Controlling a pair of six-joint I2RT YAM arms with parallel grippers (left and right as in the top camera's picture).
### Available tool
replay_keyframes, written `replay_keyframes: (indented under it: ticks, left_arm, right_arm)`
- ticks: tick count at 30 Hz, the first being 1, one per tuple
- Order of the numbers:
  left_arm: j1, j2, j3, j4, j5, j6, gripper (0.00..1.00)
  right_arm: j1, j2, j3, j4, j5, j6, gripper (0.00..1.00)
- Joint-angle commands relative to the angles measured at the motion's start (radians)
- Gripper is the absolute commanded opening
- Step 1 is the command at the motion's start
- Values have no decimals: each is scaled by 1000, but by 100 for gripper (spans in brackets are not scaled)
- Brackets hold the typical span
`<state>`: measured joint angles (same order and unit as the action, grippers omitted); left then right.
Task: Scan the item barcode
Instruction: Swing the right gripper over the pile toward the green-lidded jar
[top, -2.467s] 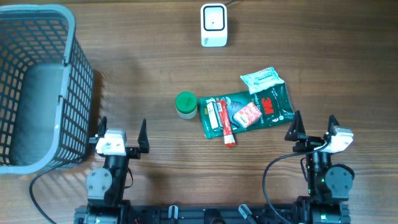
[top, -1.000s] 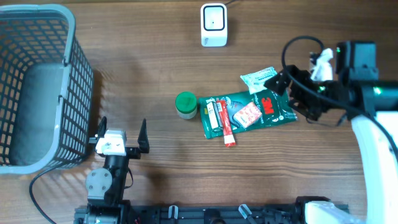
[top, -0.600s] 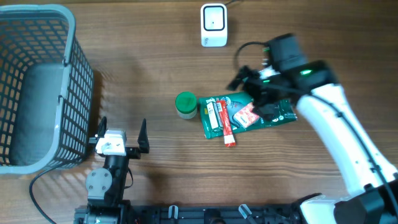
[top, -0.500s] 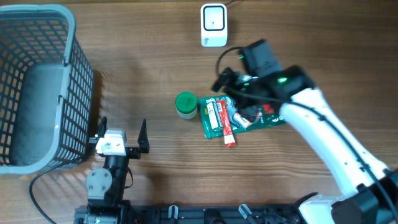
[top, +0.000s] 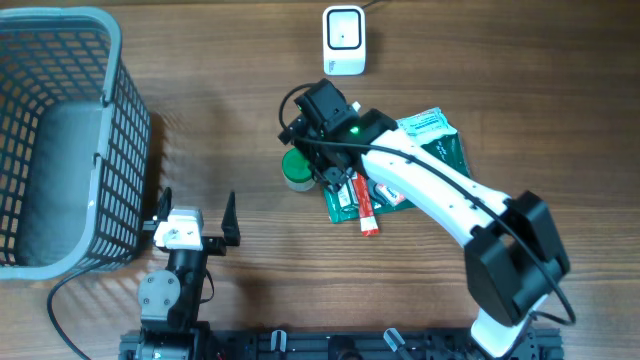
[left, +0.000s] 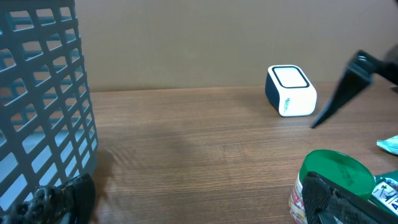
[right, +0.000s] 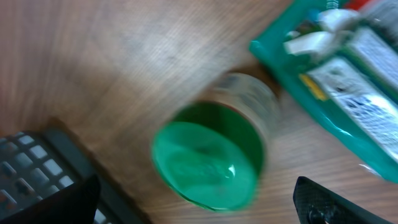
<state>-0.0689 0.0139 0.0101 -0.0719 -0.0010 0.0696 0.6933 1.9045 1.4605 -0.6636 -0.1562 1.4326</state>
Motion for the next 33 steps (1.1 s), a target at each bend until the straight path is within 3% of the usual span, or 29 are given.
replay_keyframes:
  ticks: [1, 5, 11, 15, 19, 23, 27, 33]
  left_arm:
    - [4, -9, -5, -3, 16, -6, 100]
    - [4, -9, -5, -3, 16, -6, 100]
    - [4, -9, -5, -3, 16, -6, 100]
    - [4, -9, -5, -3, 16, -6, 100]
    - [4, -9, -5, -3, 16, -6, 100]
    - [4, -9, -5, -3, 16, -6, 100]
    - [4, -9, -5, -3, 16, -6, 100]
    - [4, -9, -5, -3, 16, -6, 100]
  right_arm:
    - [6, 84, 24, 31, -14, 6, 100]
    - [20, 126, 24, 61, -47, -38, 100]
    - [26, 125, 34, 11, -52, -124, 82]
    - [22, 124, 52, -44, -119, -363, 76]
    - [22, 114, 99, -213, -116, -649, 73]
    - [22, 109, 179, -363, -110, -959, 74]
    - [23, 108, 218, -460, -99, -1275, 99]
    - [23, 103, 238, -523, -67, -1277, 99]
